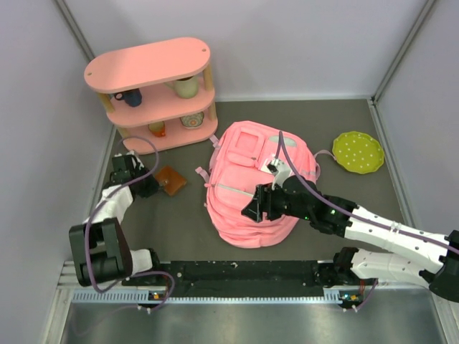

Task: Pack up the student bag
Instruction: Pick up the personal item from the center of the board, then adjust the personal item at the center of the board.

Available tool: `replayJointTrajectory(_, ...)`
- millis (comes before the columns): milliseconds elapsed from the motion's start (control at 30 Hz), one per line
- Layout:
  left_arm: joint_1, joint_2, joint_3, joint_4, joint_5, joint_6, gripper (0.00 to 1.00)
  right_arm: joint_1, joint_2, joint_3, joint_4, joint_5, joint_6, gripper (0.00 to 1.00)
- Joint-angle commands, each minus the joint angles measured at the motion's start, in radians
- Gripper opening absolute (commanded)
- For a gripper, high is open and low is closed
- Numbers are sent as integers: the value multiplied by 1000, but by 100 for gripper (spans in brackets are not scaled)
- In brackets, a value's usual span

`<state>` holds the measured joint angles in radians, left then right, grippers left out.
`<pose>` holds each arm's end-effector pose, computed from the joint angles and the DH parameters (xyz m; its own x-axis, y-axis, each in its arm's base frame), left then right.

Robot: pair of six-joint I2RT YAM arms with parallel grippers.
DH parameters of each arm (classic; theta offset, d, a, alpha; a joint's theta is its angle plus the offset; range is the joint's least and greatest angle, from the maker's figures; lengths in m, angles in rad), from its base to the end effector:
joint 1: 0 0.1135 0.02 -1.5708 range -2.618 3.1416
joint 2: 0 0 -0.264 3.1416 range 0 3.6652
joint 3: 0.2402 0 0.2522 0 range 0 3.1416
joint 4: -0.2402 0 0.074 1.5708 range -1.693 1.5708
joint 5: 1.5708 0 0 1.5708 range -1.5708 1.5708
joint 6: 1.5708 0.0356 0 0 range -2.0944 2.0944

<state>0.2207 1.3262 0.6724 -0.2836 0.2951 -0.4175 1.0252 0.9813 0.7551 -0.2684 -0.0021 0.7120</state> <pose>0.2471 0.0448 0.1812 -0.7021 -0.5551 -0.4460 -0.3568 0.8163 -0.4543 0.1151 0.1897 0.2844 -0.7456 0.0308 -0.6657 -0.4869 0.6568 0.5758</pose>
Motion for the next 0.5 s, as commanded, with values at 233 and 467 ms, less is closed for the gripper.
replayJointTrajectory(233, -4, -358, 6, -98, 237, -17, 0, 9, -50, 4, 18, 117, 47, 65)
replayJointTrajectory(467, -299, -502, -17, -92, 352, -98, 0, 7, -265, -106, -34, 414, 182, 67)
